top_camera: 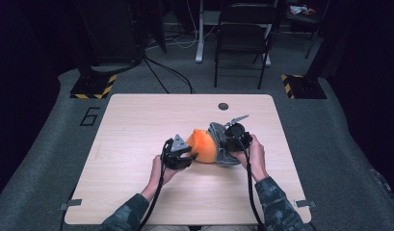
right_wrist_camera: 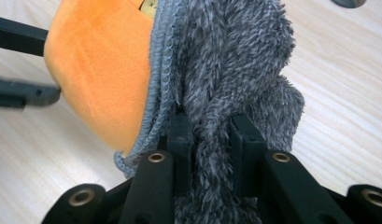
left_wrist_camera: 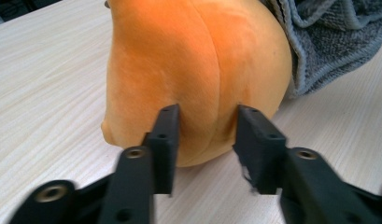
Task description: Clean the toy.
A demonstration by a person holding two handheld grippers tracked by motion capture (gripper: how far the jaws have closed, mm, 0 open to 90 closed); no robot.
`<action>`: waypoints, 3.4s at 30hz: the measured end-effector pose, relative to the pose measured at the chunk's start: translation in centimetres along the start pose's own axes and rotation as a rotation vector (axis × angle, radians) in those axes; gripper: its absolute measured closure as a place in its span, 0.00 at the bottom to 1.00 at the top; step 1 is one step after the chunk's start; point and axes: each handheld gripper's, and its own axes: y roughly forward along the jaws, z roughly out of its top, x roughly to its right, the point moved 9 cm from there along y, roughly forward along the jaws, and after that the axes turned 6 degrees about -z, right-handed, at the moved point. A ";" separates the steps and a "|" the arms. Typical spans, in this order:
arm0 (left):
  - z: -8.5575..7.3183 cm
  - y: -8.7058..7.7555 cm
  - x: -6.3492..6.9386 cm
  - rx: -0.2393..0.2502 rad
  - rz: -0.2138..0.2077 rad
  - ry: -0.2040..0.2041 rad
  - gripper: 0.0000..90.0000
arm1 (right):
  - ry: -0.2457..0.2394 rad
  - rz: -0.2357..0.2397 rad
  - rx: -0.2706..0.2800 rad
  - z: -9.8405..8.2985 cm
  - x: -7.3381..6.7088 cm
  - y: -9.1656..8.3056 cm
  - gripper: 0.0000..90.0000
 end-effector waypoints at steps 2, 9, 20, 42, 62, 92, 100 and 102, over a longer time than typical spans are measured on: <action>-0.1 0.1 0.0 -0.016 0.010 0.009 0.57 | -0.001 -0.008 0.016 0.1 0.1 0.1 0.81; -0.8 1.0 0.0 -0.048 0.051 0.049 0.55 | 0.014 -0.013 0.043 0.1 0.5 0.5 0.81; -0.7 1.0 -0.3 -0.003 0.056 0.039 0.88 | 0.028 0.000 0.059 0.2 0.6 0.4 0.81; 0.7 -0.2 1.7 0.013 -0.013 0.048 0.91 | -0.007 0.086 0.157 2.5 -2.3 -3.3 0.81; 0.1 0.2 1.2 0.011 -0.026 0.021 0.90 | 0.005 0.005 0.059 0.5 -0.1 -0.4 0.81; -0.1 0.1 0.8 0.021 -0.017 0.002 0.90 | 0.072 -0.029 0.001 -0.8 2.7 0.0 0.81; -0.1 0.1 0.9 0.022 -0.015 0.006 0.90 | 0.025 0.068 0.112 1.8 -0.7 -2.6 0.81; -0.1 0.1 0.9 0.017 -0.015 0.008 0.90 | -0.007 0.102 0.137 2.2 -2.0 -2.9 0.81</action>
